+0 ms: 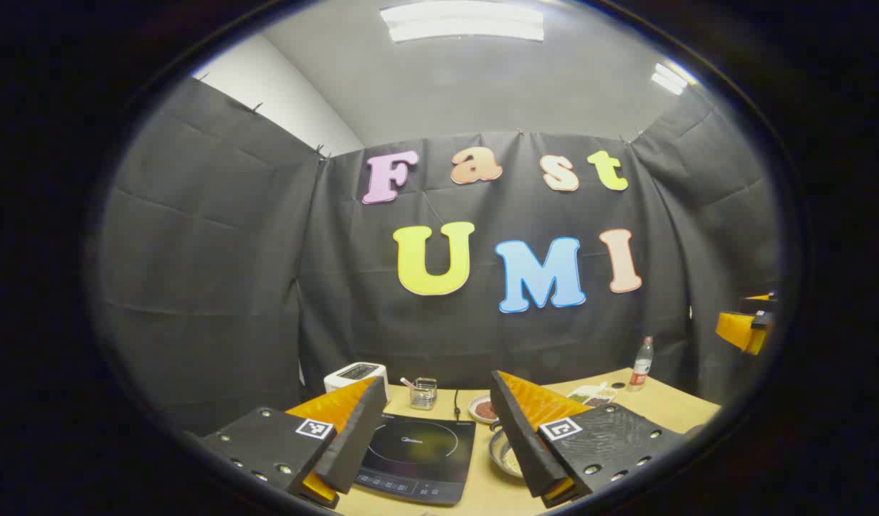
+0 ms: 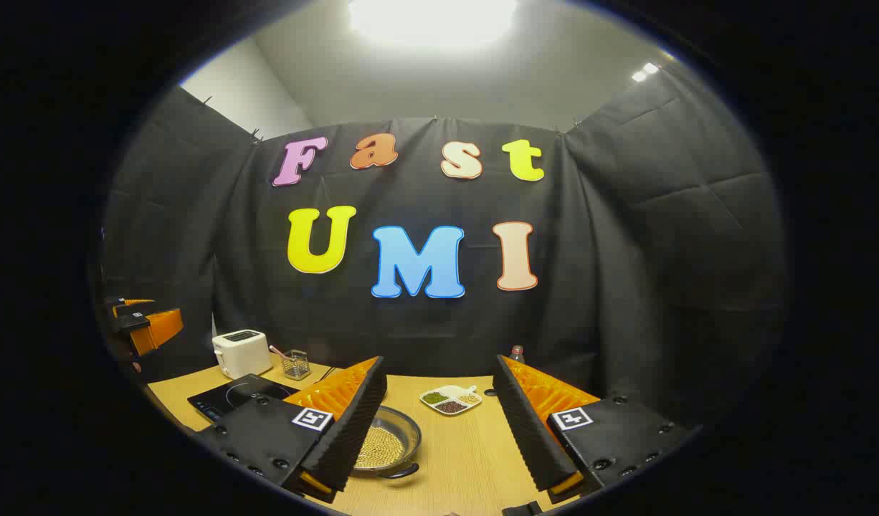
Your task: First push the handle of the pot to place it horizontally, then grasp the pot with both hands and set it on the induction cooktop.
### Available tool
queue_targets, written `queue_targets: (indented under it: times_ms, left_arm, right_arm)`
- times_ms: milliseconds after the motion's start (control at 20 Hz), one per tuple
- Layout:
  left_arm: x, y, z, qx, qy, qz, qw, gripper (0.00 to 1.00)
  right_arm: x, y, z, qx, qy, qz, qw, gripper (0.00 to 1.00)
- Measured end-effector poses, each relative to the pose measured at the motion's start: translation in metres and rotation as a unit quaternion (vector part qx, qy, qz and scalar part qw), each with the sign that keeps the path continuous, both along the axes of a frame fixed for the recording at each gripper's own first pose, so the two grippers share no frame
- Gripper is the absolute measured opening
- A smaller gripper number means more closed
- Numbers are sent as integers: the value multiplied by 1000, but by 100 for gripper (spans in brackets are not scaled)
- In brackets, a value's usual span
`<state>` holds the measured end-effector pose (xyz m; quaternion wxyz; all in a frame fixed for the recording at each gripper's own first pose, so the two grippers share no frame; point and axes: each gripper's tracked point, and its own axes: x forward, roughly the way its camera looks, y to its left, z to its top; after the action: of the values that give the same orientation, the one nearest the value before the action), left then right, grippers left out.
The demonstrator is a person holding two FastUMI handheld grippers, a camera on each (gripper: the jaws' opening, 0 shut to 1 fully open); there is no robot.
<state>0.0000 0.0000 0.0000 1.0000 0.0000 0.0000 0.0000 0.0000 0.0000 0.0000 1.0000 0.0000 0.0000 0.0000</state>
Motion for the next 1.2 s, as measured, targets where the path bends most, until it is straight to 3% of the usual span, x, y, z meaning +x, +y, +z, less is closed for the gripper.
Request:
queue_targets:
  times_ms: [1100, 1200]
  left_arm:
    - [-2, 5, 0, 7, -6, -11, 1000, 86]
    - [-1, 8, 2, 7, -7, -10, 1000, 86]
  right_arm:
    - [3, 6, 6, -13, -4, 0, 1000, 95]
    - [2, 7, 5, -14, -2, -2, 1000, 88]
